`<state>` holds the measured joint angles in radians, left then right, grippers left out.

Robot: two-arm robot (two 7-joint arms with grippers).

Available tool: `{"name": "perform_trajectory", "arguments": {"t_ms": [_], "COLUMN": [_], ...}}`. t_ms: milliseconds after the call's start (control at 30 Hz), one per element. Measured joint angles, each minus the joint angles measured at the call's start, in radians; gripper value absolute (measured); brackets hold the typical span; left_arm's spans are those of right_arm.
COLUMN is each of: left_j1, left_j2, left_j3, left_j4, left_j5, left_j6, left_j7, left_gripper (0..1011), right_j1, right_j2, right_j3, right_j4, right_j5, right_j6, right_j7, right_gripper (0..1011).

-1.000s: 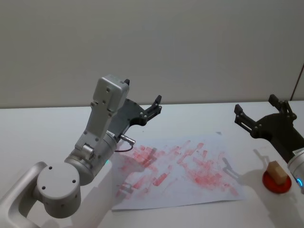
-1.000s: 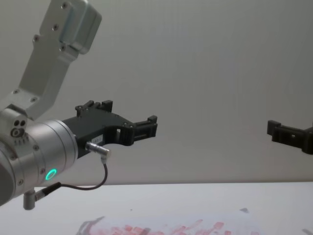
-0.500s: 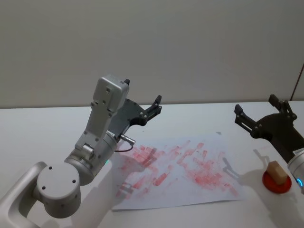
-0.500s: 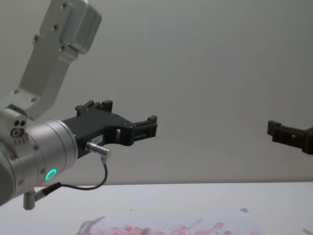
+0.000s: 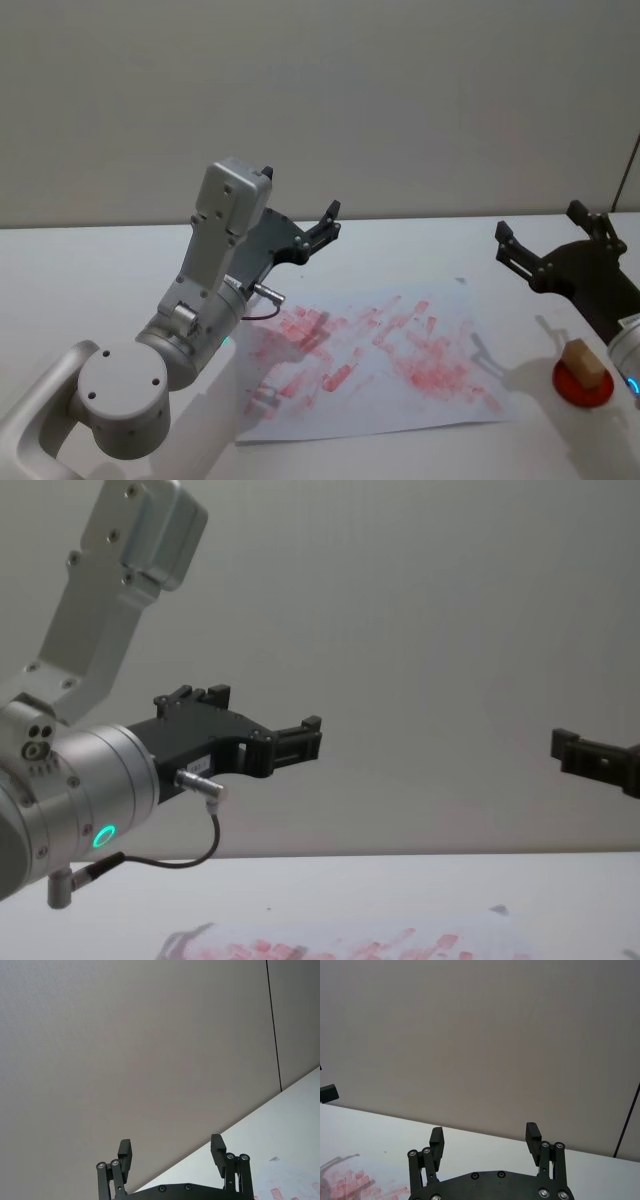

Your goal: Use the one hand to pick up the stamp and affix it onto the A4 paper.

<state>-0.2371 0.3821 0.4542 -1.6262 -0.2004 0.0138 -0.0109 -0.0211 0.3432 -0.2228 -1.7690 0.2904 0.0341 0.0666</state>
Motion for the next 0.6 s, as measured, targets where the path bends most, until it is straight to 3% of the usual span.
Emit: {"name": "perform_trajectory", "arguments": {"t_ms": [200,600], "left_j1": [0.0,0.0], "left_j2": [0.0,0.0], "left_j3": [0.0,0.0], "left_j4": [0.0,0.0], "left_j5": [0.0,0.0], "left_j6": [0.0,0.0], "left_j7": [0.0,0.0], "left_gripper": [1001,1001], "right_j1": [-0.042,-0.224], "right_j2": [0.032,0.145], "right_j3": [0.018,0.084], "right_j4": [-0.03,-0.125], "right_j5": [0.019,0.086], "right_j6": [0.001,0.03], "right_j7": [-0.019,-0.122], "right_gripper": [1001,1001]}}
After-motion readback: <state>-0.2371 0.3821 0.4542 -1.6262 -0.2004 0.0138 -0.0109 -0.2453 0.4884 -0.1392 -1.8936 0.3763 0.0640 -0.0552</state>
